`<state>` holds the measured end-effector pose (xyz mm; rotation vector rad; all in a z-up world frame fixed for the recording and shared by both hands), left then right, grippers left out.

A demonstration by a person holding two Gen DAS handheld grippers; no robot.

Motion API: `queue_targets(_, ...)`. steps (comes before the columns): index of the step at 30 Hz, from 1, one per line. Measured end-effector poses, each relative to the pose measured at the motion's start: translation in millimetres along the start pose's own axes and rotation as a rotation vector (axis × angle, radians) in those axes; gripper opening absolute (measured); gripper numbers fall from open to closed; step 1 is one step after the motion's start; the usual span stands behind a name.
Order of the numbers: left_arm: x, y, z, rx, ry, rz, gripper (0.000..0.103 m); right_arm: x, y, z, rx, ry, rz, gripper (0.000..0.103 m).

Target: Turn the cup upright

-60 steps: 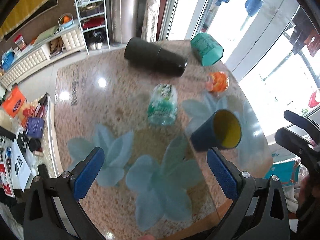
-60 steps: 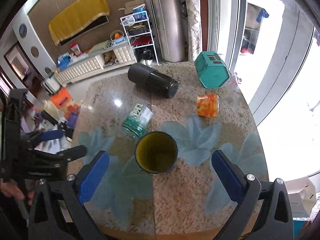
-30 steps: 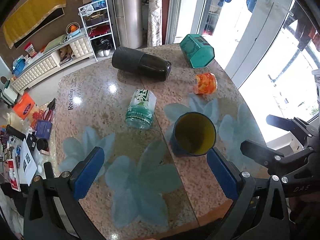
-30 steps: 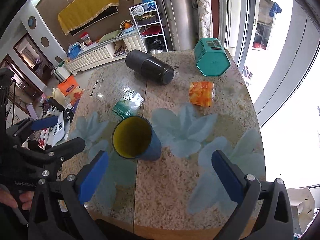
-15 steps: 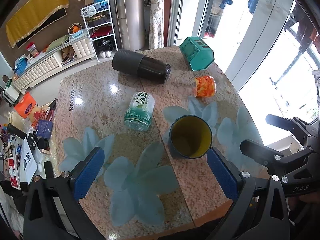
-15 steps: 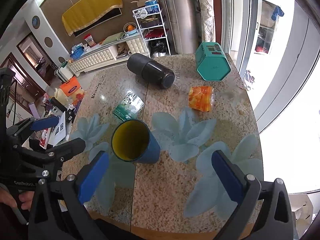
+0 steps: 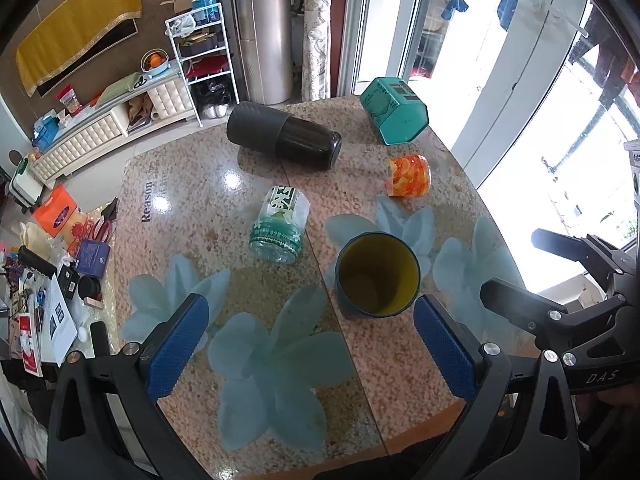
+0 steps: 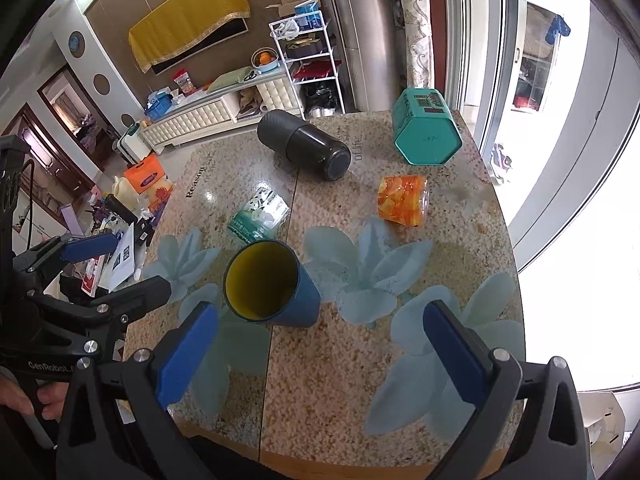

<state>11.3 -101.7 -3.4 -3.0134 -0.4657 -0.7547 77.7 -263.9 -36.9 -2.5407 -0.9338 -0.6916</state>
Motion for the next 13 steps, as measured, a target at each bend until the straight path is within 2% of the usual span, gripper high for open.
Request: queue_targets(13, 0.5, 3.8, 1.2, 0.001, 0.004, 0.002, 0.103, -0.3, 2.2, -1.0, 0.008, 0.002, 0.005, 0.103)
Point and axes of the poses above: each gripper's, at about its wrist camera, not at the fingertips, and z roughly the way its jaws point, y to its right, x to its top, the point moved 1 cm from there along z, roughly the way its jaws point, and after that the axes turned 11 degrees about -z, right-handed, at the moved point
